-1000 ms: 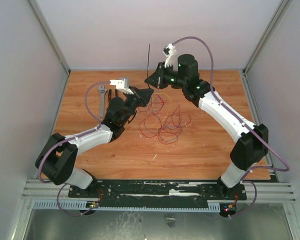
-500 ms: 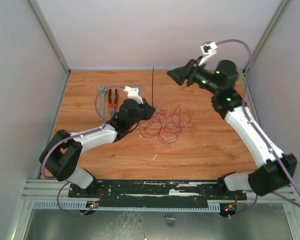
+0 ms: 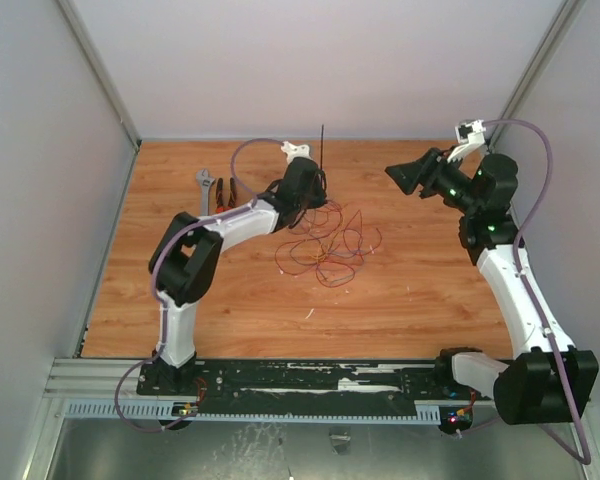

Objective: Zip-tie the wires
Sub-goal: Place the cable at the center of the board.

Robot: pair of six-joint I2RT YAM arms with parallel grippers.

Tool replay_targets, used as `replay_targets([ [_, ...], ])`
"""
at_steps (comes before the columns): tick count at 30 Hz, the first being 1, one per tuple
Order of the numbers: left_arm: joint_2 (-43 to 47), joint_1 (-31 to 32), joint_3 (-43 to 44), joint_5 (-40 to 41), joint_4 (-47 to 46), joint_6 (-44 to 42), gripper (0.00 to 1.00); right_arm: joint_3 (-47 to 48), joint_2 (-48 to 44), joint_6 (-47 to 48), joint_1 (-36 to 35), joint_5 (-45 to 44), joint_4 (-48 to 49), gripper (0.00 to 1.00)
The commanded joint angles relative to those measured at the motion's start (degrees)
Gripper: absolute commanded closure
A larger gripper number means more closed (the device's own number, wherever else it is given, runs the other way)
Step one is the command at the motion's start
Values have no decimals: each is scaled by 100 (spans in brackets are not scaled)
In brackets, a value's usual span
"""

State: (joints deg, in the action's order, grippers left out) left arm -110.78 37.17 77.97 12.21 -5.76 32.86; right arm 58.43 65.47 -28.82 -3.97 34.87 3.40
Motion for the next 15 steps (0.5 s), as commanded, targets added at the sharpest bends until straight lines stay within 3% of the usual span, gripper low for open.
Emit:
replay_targets([
  [1, -800, -307, 960, 223, 769, 96, 97, -173, -61, 21, 236, 256, 106, 41],
  [10, -2482, -598, 3203, 282, 1599, -180, 94, -334, 106, 118, 456, 320, 205, 40],
  [15, -2645, -688, 3564, 359, 1674, -267, 78, -351, 137, 130, 495, 310, 240, 39],
])
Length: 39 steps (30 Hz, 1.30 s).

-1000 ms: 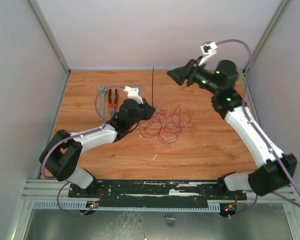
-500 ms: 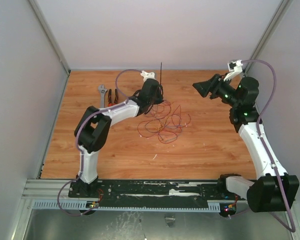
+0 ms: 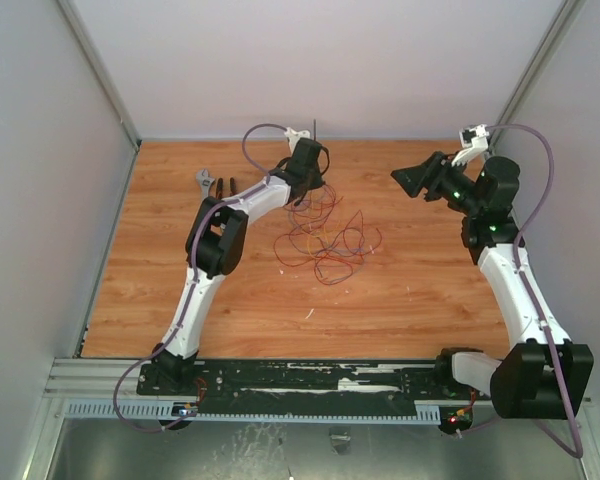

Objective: Zip-tie the wires
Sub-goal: Place the cable at the center of the board, then reset both arms

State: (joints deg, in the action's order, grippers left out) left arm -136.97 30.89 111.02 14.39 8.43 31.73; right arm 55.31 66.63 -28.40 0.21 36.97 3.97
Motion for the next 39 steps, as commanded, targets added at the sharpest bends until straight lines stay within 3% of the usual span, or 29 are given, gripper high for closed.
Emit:
replay_targets([
  [1, 7, -65, 255, 142, 268, -188, 75, -31, 29, 82, 86, 104, 183, 39],
  [14, 1305, -66, -424, 155, 324, -496, 35, -30, 67, 84, 341, 167, 121, 35],
  [18, 1906, -66, -928, 200, 150, -500, 19, -219, -55, 295, 539, -61, 36, 29],
  [22, 2832, -72, -1928, 163, -409, -554, 10, -588, -260, 605, 646, -537, 201, 16],
  [26, 4019, -102, -3524, 161, -1451, -555, 5, -1242, -564, 993, 657, -1320, 640, 2],
  [33, 6112, -388, -6333, 491, -3866, -538, 2, -2666, -844, 1558, 657, -2555, 2093, 1],
  [39, 7044, -693, -7475, 1090, -4292, -738, 2, -3919, -751, 1859, 661, -3370, 3573, 1],
])
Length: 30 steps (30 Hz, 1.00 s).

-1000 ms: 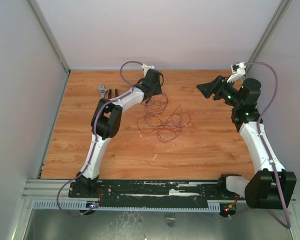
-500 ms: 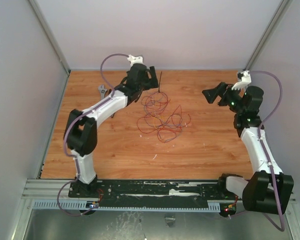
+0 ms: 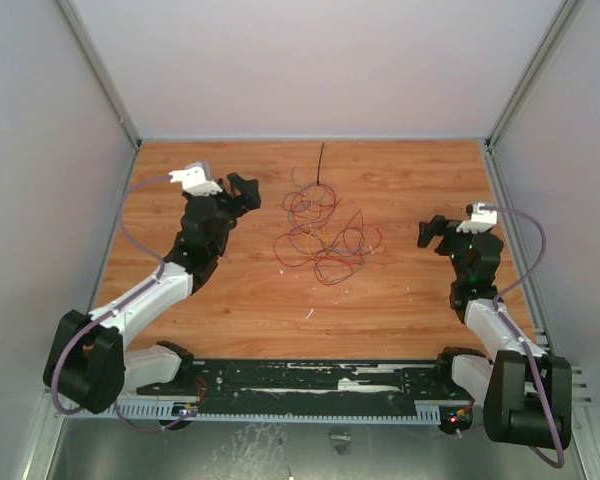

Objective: Zip-tie the wires
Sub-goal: Reset both arms

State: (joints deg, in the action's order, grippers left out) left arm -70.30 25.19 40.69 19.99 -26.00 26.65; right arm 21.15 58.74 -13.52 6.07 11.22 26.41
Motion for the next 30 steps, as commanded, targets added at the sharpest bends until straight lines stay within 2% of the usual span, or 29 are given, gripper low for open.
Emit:
replay_targets([
  [1, 468, -128, -595, 670, -898, -286, 2, -605, 131, 355, 76, -872, 1475, 1],
  [11, 964, -133, -1757, 1980, -1579, -925, 2, -1549, 1047, 668, -32, -1068, 3791, 1],
  [17, 917, -181, -2244, 2356, -2174, -1513, 2, -1895, 2316, 1171, -566, -1258, 5768, 1],
  [19, 904, -230, -2343, 2542, -2226, -1655, 2, -1661, 2103, 1331, -680, -1310, 4967, 1],
  [21, 900, -311, -2424, 2771, -2143, -1767, 2, -1564, 2309, 1295, -685, -1392, 5100, 1],
  [22, 910, -364, -2461, 2870, -2018, -1789, 2, -1448, 2243, 1252, -688, -1476, 4678, 1],
  [24, 984, -466, -2568, 3002, -1774, -1773, 2, -1469, 2308, 1233, -686, -1533, 4890, 1],
  [26, 1124, -584, -2779, 3072, -1668, -1574, 2, -1414, 2207, 1238, -686, -1537, 4607, 1],
  [28, 1302, -707, -3042, 3060, -1669, -1349, 2, -1466, 2288, 1237, -691, -1540, 4850, 1],
  [30, 1601, -859, -3254, 3055, -1689, -1145, 2, -1425, 2214, 1236, -690, -1536, 4656, 1],
])
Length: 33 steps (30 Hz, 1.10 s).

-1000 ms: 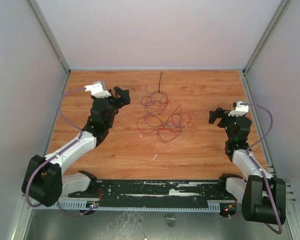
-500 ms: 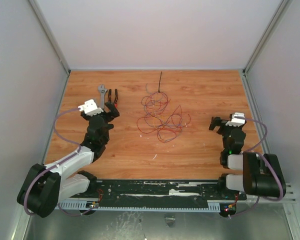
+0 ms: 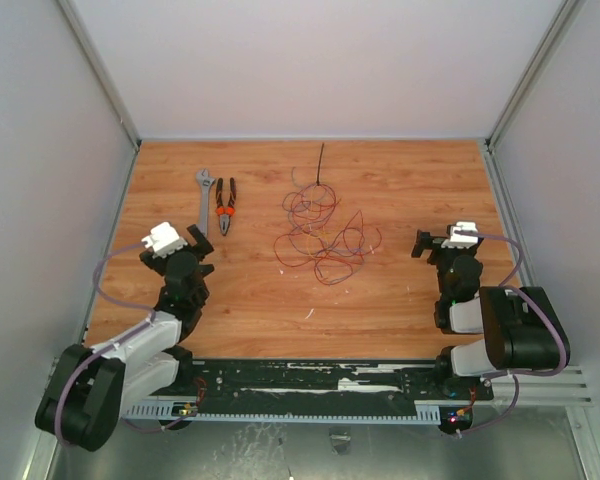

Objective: Zip-tie the wires
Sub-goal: Reset both arms

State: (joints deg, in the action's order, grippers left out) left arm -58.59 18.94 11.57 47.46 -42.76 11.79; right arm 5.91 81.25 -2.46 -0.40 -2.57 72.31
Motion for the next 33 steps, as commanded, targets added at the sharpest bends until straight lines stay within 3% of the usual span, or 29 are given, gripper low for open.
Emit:
replay_targets([
  [1, 514, -300, -429, 300, -8, 372, 2, 88, -18, 129, -43, -153, 101, 1],
  [6, 805, -527, -667, 322, -106, 200, 2, 85, -15, 132, -44, -153, 120, 1],
  [10, 576, -732, -1244, 160, -1256, 349, 2, 77, -4, 130, -46, -150, 154, 1],
  [13, -126, -829, -1492, -168, -2515, 294, 2, 77, -4, 131, -46, -147, 152, 1],
  [17, -1141, -881, -1275, -626, -3518, -408, 2, 72, -4, 131, -41, -150, 159, 1],
  [20, -1853, -879, -1155, -1174, -4055, -775, 2, 76, -4, 129, -42, -150, 153, 1],
  [23, -1856, -898, -1051, -1882, -3667, -917, 2, 77, -4, 127, -42, -148, 151, 1],
  [26, -2640, -953, -1302, -2256, -4988, -1122, 2, 77, -4, 126, -47, -149, 152, 1],
  [27, -2627, -951, -1319, -2285, -5031, -1095, 2, 77, -4, 127, -45, -151, 154, 1],
  [29, -2218, -1006, -1195, -2343, -4149, -916, 2, 77, -4, 126, -45, -148, 151, 1],
  [31, -2542, -1098, -1065, -2275, -4320, -930, 2, 77, -4, 131, -47, -147, 154, 1],
  [33, -2347, -1133, -647, -2331, -3216, -786, 2, 77, -4, 129, -44, -147, 151, 1],
])
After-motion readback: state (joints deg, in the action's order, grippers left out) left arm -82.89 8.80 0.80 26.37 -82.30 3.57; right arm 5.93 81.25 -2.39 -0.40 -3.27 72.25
